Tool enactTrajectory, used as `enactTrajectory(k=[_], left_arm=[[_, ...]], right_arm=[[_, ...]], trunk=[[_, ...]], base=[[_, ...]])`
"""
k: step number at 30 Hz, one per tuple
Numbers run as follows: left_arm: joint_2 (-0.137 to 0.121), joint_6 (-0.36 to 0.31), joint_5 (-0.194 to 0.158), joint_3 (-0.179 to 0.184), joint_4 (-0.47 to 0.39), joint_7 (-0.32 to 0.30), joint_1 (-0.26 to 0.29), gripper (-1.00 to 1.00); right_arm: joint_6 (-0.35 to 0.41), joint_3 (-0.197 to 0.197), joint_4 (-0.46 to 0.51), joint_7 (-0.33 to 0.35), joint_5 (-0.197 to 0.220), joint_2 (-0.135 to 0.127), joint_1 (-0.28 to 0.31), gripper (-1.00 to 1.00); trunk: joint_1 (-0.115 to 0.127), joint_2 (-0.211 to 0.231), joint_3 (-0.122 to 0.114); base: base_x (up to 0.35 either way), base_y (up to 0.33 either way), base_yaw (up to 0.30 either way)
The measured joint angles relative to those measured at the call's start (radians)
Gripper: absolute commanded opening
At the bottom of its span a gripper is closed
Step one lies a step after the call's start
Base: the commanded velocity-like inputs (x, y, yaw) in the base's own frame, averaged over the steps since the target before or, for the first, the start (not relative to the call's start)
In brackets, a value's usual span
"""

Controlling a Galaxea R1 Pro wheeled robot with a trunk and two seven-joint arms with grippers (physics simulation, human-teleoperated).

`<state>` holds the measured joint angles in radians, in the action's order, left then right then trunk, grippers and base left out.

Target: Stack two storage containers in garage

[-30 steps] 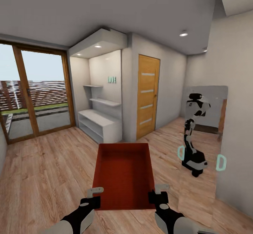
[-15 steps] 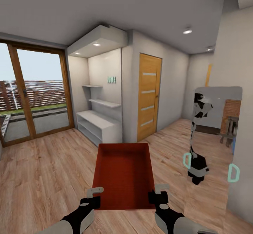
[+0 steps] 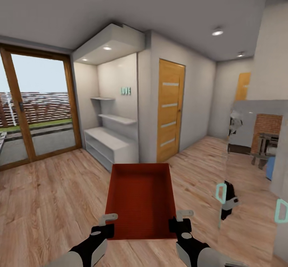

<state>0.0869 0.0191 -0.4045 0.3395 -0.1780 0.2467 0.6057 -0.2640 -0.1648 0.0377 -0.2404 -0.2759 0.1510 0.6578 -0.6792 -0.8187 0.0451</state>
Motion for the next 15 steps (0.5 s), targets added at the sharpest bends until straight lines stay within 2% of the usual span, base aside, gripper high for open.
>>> enactTrajectory(k=[15], left_arm=[[0.000, -0.001, 0.002, -0.001, 0.000, 0.000, 0.000, -1.00]], right_arm=[[0.000, 0.000, 0.000, 0.000, 0.001, 0.000, 0.000, -1.00]], trunk=[[0.000, 0.000, 0.000]], base=[[0.319, 0.173, -0.273]])
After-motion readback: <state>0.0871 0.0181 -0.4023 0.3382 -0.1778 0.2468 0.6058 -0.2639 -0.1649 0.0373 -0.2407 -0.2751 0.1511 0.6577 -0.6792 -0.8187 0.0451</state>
